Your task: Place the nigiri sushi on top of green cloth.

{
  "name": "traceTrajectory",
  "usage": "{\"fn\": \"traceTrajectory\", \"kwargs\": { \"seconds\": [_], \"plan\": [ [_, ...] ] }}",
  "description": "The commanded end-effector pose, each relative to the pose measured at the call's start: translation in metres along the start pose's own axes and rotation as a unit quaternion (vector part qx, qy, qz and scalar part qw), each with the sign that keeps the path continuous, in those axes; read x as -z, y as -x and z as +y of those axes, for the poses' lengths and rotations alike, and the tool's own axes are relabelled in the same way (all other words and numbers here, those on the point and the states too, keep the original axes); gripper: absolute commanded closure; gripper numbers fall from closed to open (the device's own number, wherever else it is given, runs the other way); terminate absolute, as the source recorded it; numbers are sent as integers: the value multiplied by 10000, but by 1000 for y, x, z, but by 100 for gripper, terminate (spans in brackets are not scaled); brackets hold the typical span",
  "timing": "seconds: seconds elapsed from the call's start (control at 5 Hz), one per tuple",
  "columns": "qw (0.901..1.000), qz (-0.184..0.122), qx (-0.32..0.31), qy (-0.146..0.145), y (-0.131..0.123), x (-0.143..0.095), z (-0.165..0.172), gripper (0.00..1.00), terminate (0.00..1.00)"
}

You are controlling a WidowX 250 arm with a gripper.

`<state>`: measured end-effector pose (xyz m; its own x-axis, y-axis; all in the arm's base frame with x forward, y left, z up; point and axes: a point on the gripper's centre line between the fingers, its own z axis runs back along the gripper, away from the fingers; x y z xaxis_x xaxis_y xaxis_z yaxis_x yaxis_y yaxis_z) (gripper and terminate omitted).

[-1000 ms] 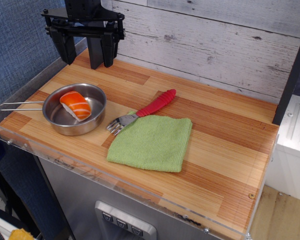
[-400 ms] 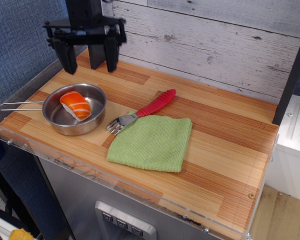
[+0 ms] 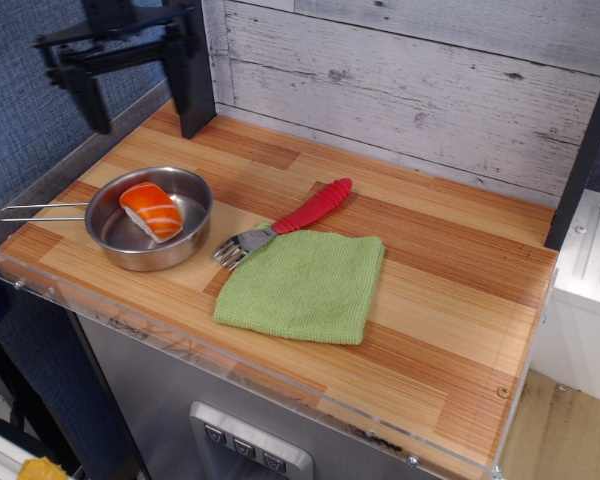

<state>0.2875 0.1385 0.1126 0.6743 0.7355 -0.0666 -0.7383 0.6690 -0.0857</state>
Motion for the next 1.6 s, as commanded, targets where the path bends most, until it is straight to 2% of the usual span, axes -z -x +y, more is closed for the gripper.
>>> {"fn": "traceTrajectory", "kwargs": {
  "seconds": [0.0,0.4,0.8,1.4],
  "plan": [
    [9895,-120,-1338,525,0,13,28,0,0],
    [9836,49,-1732,509,5,43,27,0,0],
    [9866,47,-1601,308,-3,71,21,0,0],
    [9892,-5,-1452,189,-8,88,15,0,0]
  ]
}}
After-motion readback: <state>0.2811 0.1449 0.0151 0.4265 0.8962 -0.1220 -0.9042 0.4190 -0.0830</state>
